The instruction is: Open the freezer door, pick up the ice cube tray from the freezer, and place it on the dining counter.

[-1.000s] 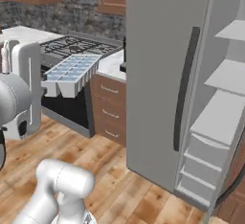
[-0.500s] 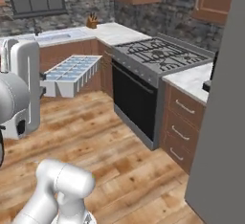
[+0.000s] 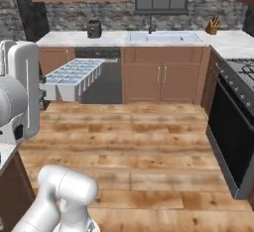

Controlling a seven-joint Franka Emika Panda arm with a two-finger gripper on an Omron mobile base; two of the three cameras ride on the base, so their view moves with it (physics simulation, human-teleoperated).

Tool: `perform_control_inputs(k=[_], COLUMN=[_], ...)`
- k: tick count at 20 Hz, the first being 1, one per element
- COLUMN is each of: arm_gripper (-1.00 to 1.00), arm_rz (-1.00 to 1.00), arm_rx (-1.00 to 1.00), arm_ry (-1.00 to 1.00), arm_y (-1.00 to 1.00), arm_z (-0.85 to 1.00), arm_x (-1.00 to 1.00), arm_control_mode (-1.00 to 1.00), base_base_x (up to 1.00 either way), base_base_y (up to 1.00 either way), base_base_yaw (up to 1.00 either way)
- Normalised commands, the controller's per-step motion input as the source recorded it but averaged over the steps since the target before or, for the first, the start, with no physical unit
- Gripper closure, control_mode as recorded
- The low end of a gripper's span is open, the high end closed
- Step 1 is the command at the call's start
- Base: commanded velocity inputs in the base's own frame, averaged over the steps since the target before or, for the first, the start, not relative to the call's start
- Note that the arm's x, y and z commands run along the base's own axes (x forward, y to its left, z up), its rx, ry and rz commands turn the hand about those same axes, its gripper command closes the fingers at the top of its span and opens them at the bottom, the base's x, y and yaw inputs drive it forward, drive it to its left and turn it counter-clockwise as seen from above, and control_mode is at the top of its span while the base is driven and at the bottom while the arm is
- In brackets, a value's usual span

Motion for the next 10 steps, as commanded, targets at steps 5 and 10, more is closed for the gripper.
perform_control_inputs(k=[5, 10], arm_gripper=[1.00, 1.00], arm_rz=[0.00, 0.00], arm_rx=[0.00, 0.00], arm_ry=[0.00, 0.00], arm_y=[0.00, 0.00], arm_z=[0.00, 0.00], arm_x=[0.00, 0.00], arm_control_mode=[1.00, 1.00], base_base_x=[0.00, 0.00], base_base_y=[0.00, 0.00], base_base_yaw=[0.89, 0.89])
